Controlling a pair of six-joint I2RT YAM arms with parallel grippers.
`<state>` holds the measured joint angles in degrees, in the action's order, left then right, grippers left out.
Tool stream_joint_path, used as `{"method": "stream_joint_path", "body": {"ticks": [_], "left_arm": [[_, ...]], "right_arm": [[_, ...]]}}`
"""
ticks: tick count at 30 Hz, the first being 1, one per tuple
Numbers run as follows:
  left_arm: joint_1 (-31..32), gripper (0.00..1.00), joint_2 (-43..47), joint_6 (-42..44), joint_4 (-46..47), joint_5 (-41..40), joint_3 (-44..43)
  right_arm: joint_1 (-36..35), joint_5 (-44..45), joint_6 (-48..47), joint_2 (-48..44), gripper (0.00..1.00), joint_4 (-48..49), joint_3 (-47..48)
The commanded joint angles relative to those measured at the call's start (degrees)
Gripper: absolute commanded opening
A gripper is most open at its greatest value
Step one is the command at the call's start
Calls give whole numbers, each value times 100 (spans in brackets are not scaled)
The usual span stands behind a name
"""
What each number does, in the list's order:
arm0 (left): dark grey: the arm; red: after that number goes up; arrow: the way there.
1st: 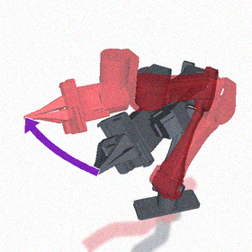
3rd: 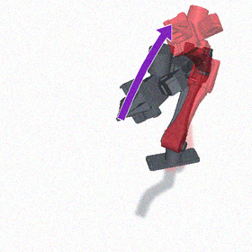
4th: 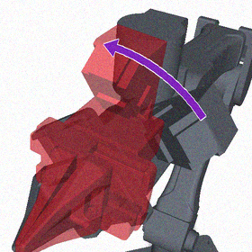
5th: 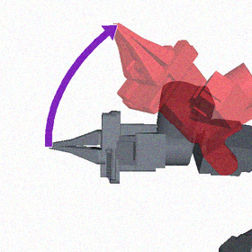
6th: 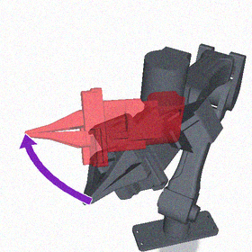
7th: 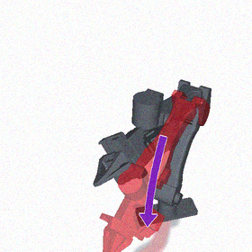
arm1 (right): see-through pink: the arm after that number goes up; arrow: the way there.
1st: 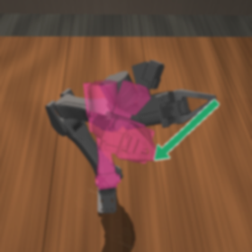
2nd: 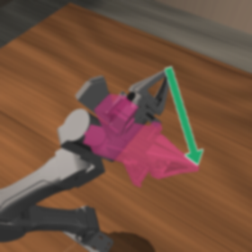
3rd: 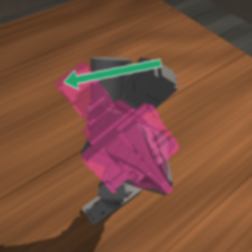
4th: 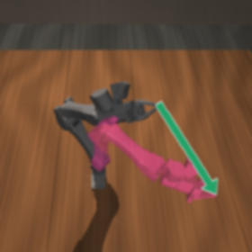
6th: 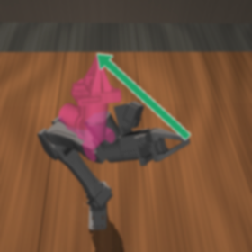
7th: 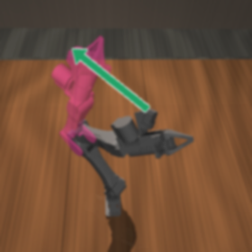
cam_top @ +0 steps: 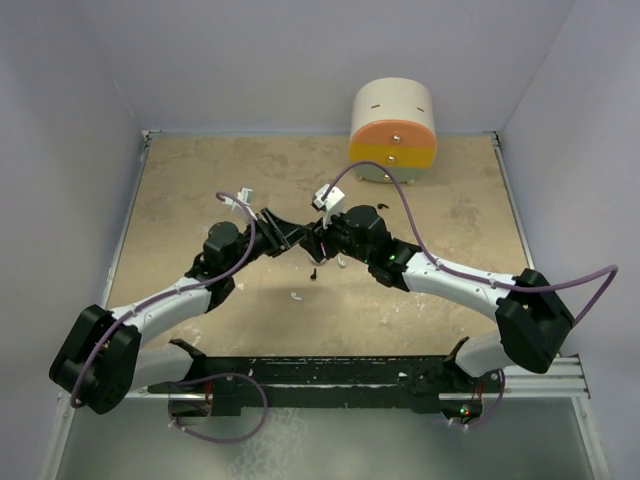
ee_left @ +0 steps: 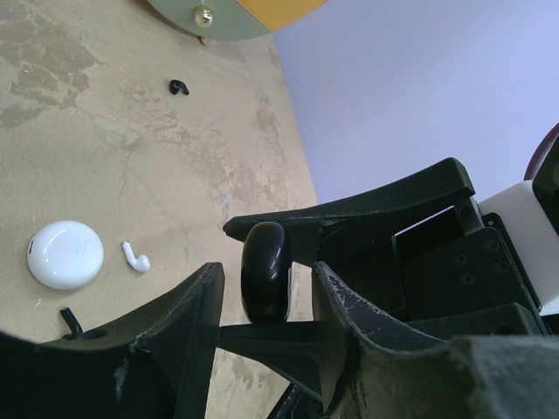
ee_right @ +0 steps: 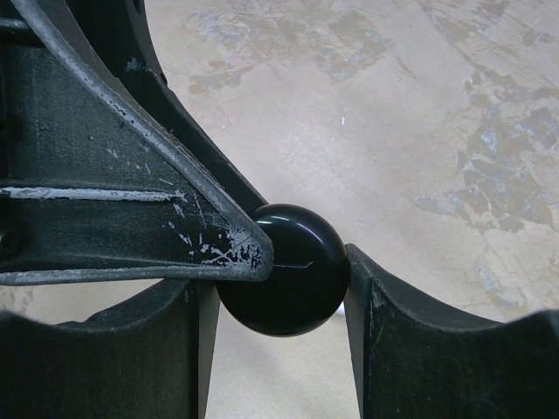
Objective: Insert the wireless bluetooth earbuds into the charging case
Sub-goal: Pick up the charging case at the center of the board.
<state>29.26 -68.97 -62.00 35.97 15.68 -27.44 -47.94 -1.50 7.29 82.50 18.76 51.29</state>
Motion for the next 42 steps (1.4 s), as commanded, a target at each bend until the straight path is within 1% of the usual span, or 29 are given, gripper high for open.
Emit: {"method": "stream_joint_path", "body": {"ticks": [1, 5, 8, 21, 28, 31, 32, 33, 34, 36, 37, 38, 40, 42], "left_arm": [[36, 44, 206, 153, 90, -69, -108], [36, 44, 191, 181, 25, -107, -146], [36, 41, 159, 180, 25, -133, -156], [39, 24, 105, 170, 60, -136, -169], [37, 16, 70, 167, 109, -103, -185], [36, 10, 36, 145, 175, -67, -182], [36, 7, 29, 145, 175, -63, -179], [36, 2, 26, 144, 187, -57, -182], [36, 0, 25, 144, 180, -57, -183], [37, 0, 42, 144, 153, -92, -183], [36, 0, 54, 145, 128, -125, -185], [36, 0, 69, 157, 103, -168, -187], [36, 0, 107, 181, 7, -272, -191], [36, 0, 159, 238, -156, -403, -227]], "right_arm": [[8, -77, -97, -145, 31, 215, 110], [13, -151, -115, -172, 29, 215, 110], [13, -199, -134, -194, 29, 208, -21], [13, -220, -158, -217, 29, 207, -74], [11, -252, -174, -225, 28, 198, -58], [13, -263, -184, -204, 28, 204, -46], [13, -263, -192, -201, 28, 198, -42], [13, -263, -190, -192, 31, 190, -39], [13, -240, -188, -190, 37, 183, -33], [13, -176, -167, -207, 60, 172, -29], [13, -133, -155, -222, 75, 157, -34], [13, -86, -123, -250, 84, 136, -34], [9, 47, -66, -336, 92, 44, -43], [13, 269, 66, -480, 95, -159, -48]]}}
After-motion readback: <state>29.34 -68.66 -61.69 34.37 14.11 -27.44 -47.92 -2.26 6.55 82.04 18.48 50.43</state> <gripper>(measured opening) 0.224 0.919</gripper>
